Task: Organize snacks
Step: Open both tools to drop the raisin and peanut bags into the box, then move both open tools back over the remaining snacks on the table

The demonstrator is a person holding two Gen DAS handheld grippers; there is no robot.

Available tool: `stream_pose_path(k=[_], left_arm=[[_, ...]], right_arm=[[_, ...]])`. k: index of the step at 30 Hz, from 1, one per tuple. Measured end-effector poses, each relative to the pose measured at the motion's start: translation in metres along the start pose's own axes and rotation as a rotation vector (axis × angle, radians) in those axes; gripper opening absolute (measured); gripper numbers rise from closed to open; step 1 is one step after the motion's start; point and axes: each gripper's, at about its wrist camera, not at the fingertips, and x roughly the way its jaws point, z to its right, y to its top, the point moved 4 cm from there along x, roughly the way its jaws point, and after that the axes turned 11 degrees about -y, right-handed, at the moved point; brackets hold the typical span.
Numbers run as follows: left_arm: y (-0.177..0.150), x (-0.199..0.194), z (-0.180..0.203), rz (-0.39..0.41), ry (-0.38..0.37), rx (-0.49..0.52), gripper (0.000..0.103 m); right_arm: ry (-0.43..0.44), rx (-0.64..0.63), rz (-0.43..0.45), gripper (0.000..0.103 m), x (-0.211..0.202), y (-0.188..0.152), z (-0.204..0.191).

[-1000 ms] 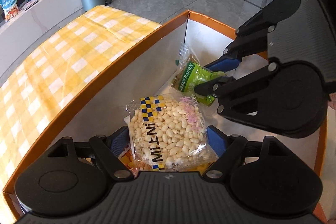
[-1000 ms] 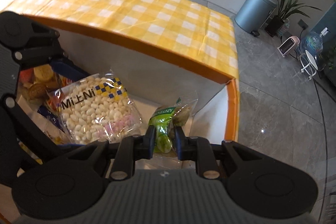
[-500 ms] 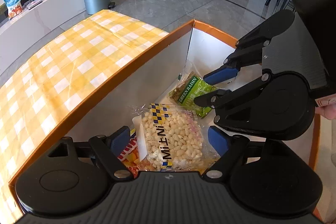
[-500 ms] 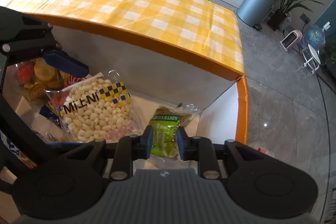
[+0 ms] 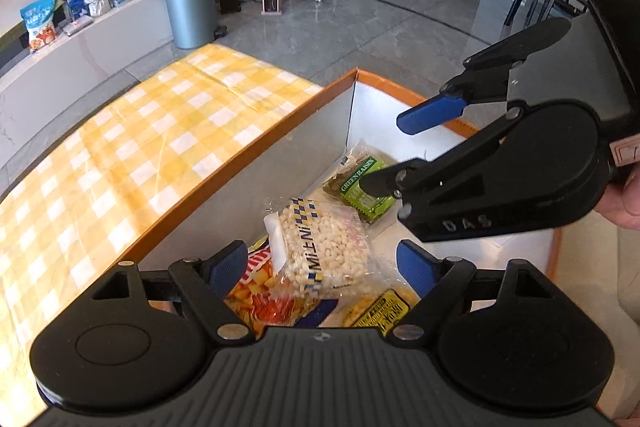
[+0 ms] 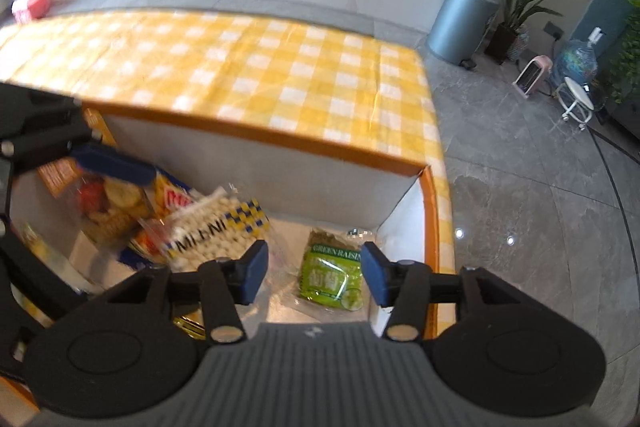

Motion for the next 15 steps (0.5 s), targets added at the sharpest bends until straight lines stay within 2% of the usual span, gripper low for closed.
stream_pose_path(k=[3,7,15], left_arm=[[-0.002,-0.016,0.001,0.035,0.016,-0.008,0.099],[-0.009,-0.043,0.004,0.091,0.039,-0.020,0.099],[-0.045,-0.098,0.000,0.234,0.106,-0.113,0.099]], right_arm=[[-0.010,0.059,0.041,0.057,-0.018,0.002,-0.001],[0.004,0.158,0.098,0.058,-0.045,0.002,-0.006],[0.047,0.302,0.258,0.065,-0.099,-0.007,-0.047]])
